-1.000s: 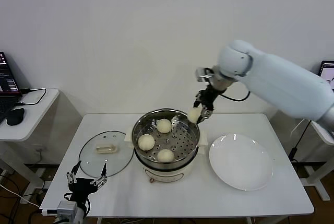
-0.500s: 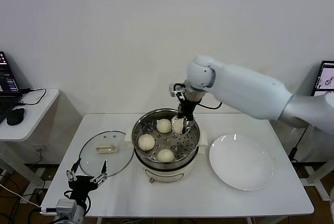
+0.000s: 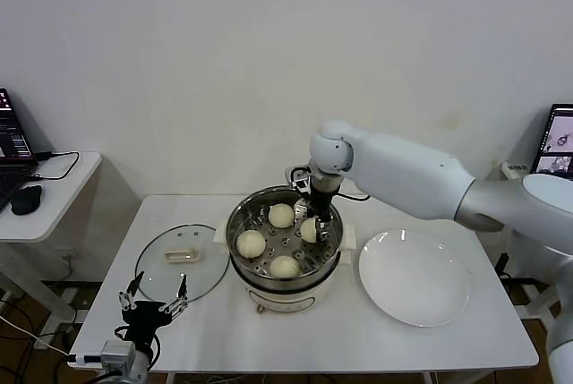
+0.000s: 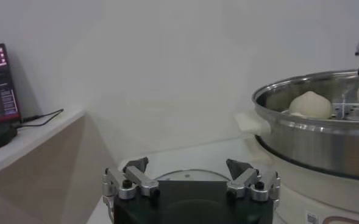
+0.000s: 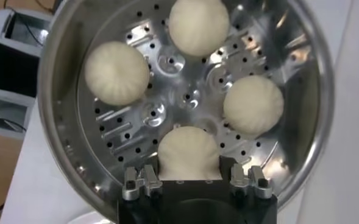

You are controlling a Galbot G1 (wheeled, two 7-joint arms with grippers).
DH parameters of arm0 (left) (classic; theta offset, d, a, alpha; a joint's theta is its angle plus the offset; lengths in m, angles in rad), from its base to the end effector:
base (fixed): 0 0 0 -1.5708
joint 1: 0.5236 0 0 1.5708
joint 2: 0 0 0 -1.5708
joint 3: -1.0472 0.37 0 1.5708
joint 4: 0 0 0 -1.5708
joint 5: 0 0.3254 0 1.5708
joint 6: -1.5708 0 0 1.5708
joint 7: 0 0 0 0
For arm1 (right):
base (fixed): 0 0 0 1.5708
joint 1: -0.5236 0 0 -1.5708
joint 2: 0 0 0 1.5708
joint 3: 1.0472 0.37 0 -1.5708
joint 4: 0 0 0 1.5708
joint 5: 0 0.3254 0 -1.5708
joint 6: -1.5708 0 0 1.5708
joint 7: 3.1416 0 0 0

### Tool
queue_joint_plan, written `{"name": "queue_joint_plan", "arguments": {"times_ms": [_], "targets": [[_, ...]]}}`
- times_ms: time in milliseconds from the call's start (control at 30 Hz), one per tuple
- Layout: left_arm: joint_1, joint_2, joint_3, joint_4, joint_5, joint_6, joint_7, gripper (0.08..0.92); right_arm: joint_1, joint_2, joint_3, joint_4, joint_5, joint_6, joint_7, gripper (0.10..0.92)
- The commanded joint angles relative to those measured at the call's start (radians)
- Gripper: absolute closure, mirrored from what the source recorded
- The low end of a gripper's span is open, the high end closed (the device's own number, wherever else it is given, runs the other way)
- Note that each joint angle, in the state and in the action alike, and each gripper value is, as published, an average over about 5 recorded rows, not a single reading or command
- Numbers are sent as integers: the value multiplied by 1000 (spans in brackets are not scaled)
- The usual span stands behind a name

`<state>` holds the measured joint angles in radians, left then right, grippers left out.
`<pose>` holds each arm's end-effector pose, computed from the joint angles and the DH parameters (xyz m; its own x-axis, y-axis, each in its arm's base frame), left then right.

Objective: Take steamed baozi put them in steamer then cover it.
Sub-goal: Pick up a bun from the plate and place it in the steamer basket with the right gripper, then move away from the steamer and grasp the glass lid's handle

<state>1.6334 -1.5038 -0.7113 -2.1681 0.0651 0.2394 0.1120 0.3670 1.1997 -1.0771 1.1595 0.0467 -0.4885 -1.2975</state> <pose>0.1188 0.0626 -0.2989 -0.9718 -0.0568 0.2287 -0.0108 0.9802 0.1976 0.5657 0.0965 -0.0984 -0.0610 -0.0845 0.9946 -0.9557 -0.2826 -0.0826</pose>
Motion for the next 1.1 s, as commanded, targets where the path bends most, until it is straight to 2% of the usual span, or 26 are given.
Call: {"name": "queue_joint_plan", "arguments": {"times_ms": [33, 200, 333, 433, 500, 600, 733, 900, 1100], "targets": [[-1, -2, 2, 1, 1, 1, 0, 177, -28, -9, 30, 17, -4, -14, 35, 366], [-9, -10, 10, 6, 5, 3, 1, 177, -4, -80, 101, 88, 56, -41, 43, 235], [-6, -11, 15, -1, 7, 3, 3, 177, 3, -220, 210, 220, 102, -51, 52, 205], [-3, -11, 14, -10, 5, 3, 5, 177, -32, -344, 328, 353, 164, -39, 137, 203], [-4, -10, 13, -7, 5, -2, 1, 177, -77, -431, 408, 437, 219, 0, 263, 202], [-13, -13, 12, 9, -2, -25, -21, 177, -171, -552, 500, 535, 306, 101, 532, 202], [-19, -20, 12, 38, -26, -100, -35, 177, -437, -646, 719, 623, 399, 186, 866, 203], [-8, -13, 39, 49, -32, -192, -37, 177, -827, -628, 1100, 678, 405, 227, 1121, 203], [7, -7, 77, 35, -91, -173, -108, 177, -1251, -408, 1539, 710, 382, 314, 1180, 203]]}}
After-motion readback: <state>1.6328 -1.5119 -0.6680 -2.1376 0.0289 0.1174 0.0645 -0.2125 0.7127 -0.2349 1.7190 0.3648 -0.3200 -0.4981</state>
